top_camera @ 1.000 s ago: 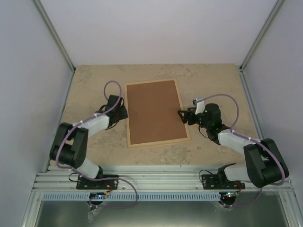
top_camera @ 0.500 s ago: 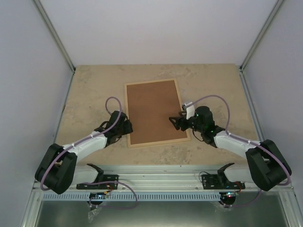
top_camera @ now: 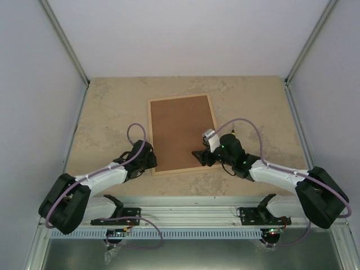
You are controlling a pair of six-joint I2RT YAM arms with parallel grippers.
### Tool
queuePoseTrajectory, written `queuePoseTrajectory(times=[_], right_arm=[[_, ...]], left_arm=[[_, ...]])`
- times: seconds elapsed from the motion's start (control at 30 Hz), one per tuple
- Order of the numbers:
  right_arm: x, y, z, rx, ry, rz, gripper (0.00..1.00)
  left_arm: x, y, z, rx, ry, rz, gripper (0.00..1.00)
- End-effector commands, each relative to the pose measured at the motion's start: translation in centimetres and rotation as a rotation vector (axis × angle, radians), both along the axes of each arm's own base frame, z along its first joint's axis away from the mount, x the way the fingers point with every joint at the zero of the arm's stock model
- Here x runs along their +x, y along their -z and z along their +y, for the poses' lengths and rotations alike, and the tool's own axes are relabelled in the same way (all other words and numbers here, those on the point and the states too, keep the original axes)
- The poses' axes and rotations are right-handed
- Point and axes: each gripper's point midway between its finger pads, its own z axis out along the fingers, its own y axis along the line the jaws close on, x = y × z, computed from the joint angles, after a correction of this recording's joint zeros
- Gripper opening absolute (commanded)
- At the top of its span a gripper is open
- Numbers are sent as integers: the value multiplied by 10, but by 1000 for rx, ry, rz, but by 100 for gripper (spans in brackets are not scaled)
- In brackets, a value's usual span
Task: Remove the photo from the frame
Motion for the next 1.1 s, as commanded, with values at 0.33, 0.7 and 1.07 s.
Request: queuePoseTrajectory(times=[0.33, 0.7, 1.07], right_arm=[[-11, -7, 20, -117, -60, -115, 72], [-43, 2, 44, -224, -248, -232, 72], [-83, 16, 72, -458, -397, -477, 74]], left_arm=[[-4, 6, -5, 63, 18, 18, 32], [1, -5, -8, 57, 15, -9, 9], [11, -42, -7, 42, -6, -85, 0]])
